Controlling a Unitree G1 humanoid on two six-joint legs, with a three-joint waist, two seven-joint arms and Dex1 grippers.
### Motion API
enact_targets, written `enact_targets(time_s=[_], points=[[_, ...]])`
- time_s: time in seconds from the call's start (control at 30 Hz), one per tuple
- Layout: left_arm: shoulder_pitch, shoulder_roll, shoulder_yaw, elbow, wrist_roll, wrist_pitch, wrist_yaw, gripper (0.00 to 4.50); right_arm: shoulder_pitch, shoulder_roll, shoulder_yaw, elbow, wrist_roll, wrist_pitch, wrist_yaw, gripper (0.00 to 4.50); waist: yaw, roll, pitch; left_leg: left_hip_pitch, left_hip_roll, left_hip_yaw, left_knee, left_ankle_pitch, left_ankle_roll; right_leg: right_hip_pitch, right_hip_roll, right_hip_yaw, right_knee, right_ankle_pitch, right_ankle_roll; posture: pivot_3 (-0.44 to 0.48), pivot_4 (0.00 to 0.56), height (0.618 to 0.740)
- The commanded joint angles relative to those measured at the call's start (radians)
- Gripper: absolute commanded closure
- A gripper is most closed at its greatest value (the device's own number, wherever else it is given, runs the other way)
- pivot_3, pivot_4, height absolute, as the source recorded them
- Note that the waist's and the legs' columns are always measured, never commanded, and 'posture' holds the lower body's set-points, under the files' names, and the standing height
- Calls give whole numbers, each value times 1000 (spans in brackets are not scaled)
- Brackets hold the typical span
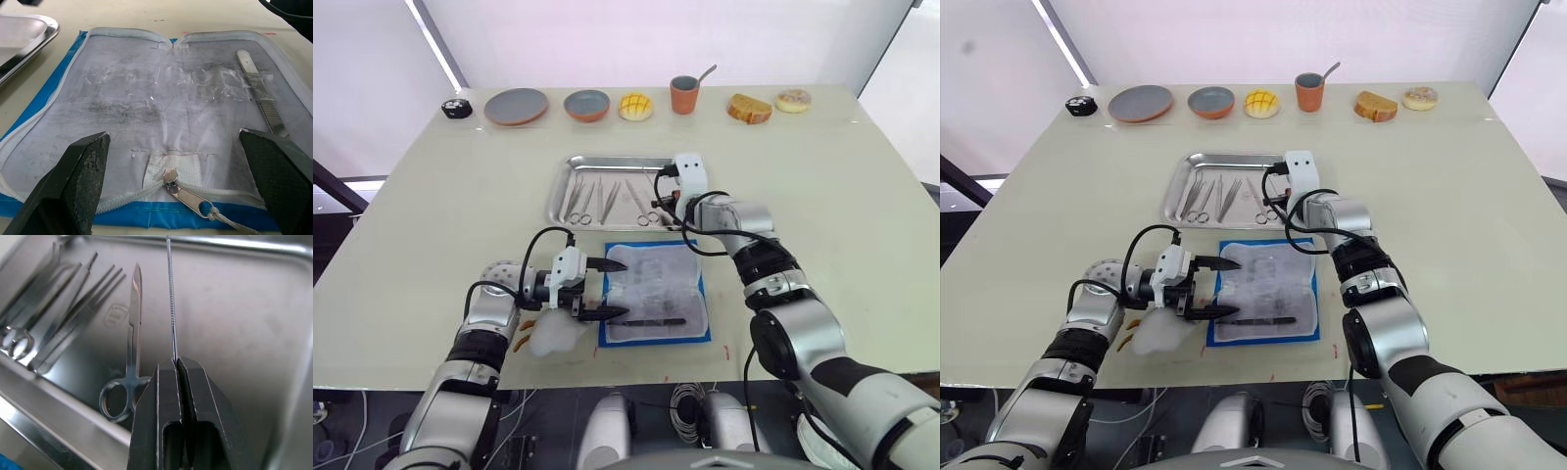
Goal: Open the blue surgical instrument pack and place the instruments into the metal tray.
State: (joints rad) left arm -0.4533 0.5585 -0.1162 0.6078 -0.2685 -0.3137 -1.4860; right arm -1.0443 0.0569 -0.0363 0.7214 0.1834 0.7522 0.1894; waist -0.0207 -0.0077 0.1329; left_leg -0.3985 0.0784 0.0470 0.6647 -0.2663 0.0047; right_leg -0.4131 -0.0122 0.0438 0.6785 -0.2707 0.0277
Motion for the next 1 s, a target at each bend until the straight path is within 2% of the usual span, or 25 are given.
enact_targets(time_s=[0.03,0.17,0.27,0.3,0.33,0.37,0.4,0.43,0.57,0.67,0.73,0.8,0.9,0.93,0.97,1.0], points=[[25,4,-7,22,36,11,22,0,-44,2,-3,9,-4,-41,9,4471,0,0,0,0,0,0,0,0,0,0,0,0,0,0,0,0,150,740],[23,2,-7,29,37,7,23,0,-48,3,-6,26,-4,-47,13,4471,0,0,0,0,0,0,0,0,0,0,0,0,0,0,0,0,150,740],[21,-1,-6,41,38,0,23,0,-46,5,-8,25,0,-42,20,3940,0,0,0,0,0,0,0,0,0,0,0,0,0,0,0,0,150,740],[22,-1,-6,43,38,-1,23,0,-43,5,-3,15,-2,-39,27,3376,0,0,0,0,0,0,0,0,0,0,0,0,0,0,0,0,150,740],[22,-2,-6,45,38,-3,22,0,-40,4,4,3,-5,-38,34,3376,0,0,0,0,0,0,0,0,0,0,0,0,0,0,0,0,150,740],[22,-2,-6,46,38,-4,22,0,-36,4,6,-9,-4,-37,40,2794,0,0,0,0,0,0,0,0,0,0,0,0,0,0,0,0,150,740],[23,-1,-5,48,37,-6,21,0,-31,2,8,-26,-3,-29,44,2516,0,0,0,0,0,0,0,0,0,0,0,0,0,0,0,0,150,740],[24,-1,-5,49,37,-7,21,0,-22,-2,13,-47,-5,-26,50,2038,0,0,0,0,0,0,0,0,0,0,0,0,0,0,0,0,150,740],[29,1,-3,50,35,-11,20,0,68,-31,73,-242,10,-46,166,2038,0,0,0,0,0,0,0,0,0,0,0,0,0,0,0,0,150,740],[33,3,-2,48,32,-12,19,0,235,-88,130,-516,71,-143,355,2038,3,0,0,0,0,-1,-1,0,0,0,0,0,-1,0,0,0,150,740],[35,4,-1,47,31,-13,19,0,323,-123,139,-639,138,-189,481,2038,2,0,0,0,0,0,-1,0,0,0,0,1,-1,0,0,0,150,740],[35,6,0,54,30,-15,13,0,451,-263,122,-809,246,-146,663,2038,0,1,0,0,0,-1,-1,0,0,0,1,0,0,0,0,0,150,740],[34,9,-1,61,30,-17,2,0,548,-414,98,-913,316,-123,793,2038,6,1,0,-1,0,-1,-1,0,0,1,1,1,-2,0,0,0,150,740],[32,9,-3,65,30,-18,-1,0,575,-468,85,-928,329,-133,837,1619,5,1,0,-1,-1,-1,-1,0,0,1,0,1,-2,0,1,0,150,740],[31,10,-4,69,31,-19,-5,0,598,-519,77,-942,340,-147,882,1503,4,1,1,0,-1,0,-1,0,0,1,1,2,-2,0,1,0,150,740],[29,9,-4,73,31,-20,-9,0,621,-571,71,-953,342,-170,926,1082,2,1,1,0,-1,0,-1,0,0,1,1,2,-1,0,1,0,150,740]])
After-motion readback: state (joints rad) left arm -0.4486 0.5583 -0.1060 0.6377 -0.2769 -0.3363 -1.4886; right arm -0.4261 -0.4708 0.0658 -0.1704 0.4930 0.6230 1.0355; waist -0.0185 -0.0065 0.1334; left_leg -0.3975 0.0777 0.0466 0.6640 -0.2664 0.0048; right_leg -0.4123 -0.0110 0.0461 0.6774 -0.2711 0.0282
